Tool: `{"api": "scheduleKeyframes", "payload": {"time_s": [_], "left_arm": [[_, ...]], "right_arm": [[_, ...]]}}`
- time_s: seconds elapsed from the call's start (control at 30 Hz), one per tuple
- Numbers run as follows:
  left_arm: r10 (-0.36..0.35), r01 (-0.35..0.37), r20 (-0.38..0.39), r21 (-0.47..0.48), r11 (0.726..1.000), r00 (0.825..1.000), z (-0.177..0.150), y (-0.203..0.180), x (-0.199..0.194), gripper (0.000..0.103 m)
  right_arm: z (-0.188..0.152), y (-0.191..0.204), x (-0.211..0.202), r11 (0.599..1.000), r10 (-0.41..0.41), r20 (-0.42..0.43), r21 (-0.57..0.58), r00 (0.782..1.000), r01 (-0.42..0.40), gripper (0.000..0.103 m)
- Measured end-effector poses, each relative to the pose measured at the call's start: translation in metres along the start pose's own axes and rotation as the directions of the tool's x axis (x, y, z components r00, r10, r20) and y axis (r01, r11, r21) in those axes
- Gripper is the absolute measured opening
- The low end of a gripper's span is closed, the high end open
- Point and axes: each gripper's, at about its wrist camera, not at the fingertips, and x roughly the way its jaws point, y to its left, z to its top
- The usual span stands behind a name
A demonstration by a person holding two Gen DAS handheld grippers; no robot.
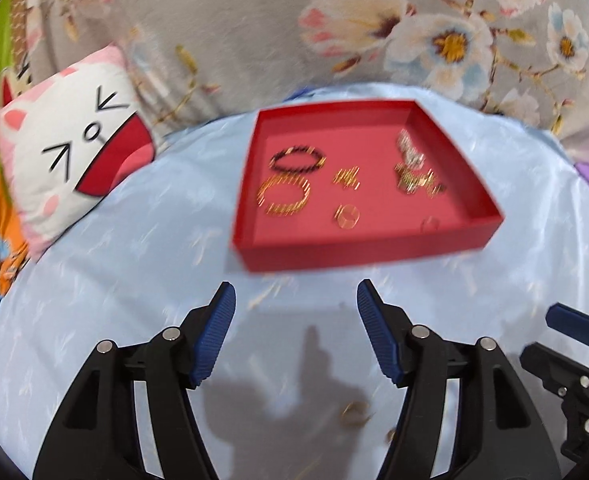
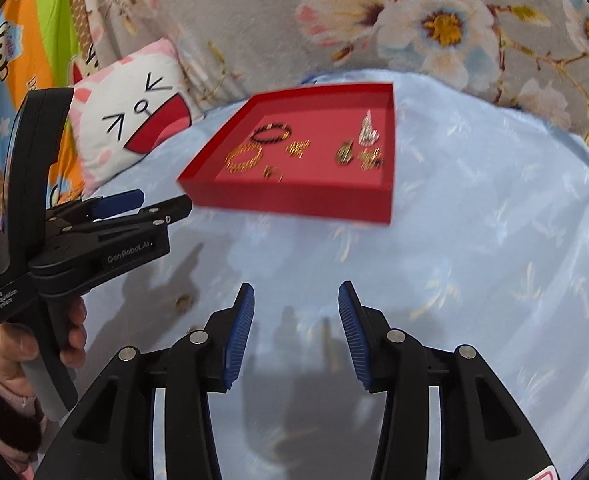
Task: Organize jewelry
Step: 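Withdraw both tools from the box toward the gold hoop earrings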
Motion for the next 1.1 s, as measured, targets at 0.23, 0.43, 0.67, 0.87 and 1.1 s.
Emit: {"api": "scheduleKeyframes", "payload": {"time_s": [0.23,0.43,0.67,0.87,1.1], "left_arm": [[-0.021,0.017,-0.069,-0.054,0.998,0.997,-0.042,0.017,0.002,0.061],[-0.03,0.02,-0.095,-0.104,0.994,0.995,-0.061,0.032,0.001,0.061],[-0.039,0.025,-0.114,-0.121,0.992,0.993,-0.067,0.042,0.003,0.061],[-0.043,0.028,-0.119,-0.125,0.992,0.992,-0.067,0.043,0.004,0.062],[-0.044,0.03,-0.121,-0.115,0.993,0.992,-0.067,0.042,0.005,0.062]], "right_arm": [[-0.032,0.029,0.005,0.999,0.043,-0.056,-0.027,0.997,-0.045,0.044],[-0.041,0.053,0.016,0.996,0.065,-0.086,-0.053,0.994,-0.07,0.044],[-0.037,0.07,0.032,0.994,0.053,-0.099,-0.09,0.994,-0.062,0.044],[-0.033,0.077,0.044,0.993,0.027,-0.108,-0.111,0.994,-0.039,0.041],[-0.032,0.08,0.049,0.989,-0.035,-0.107,-0.149,0.994,0.019,0.026]]}}
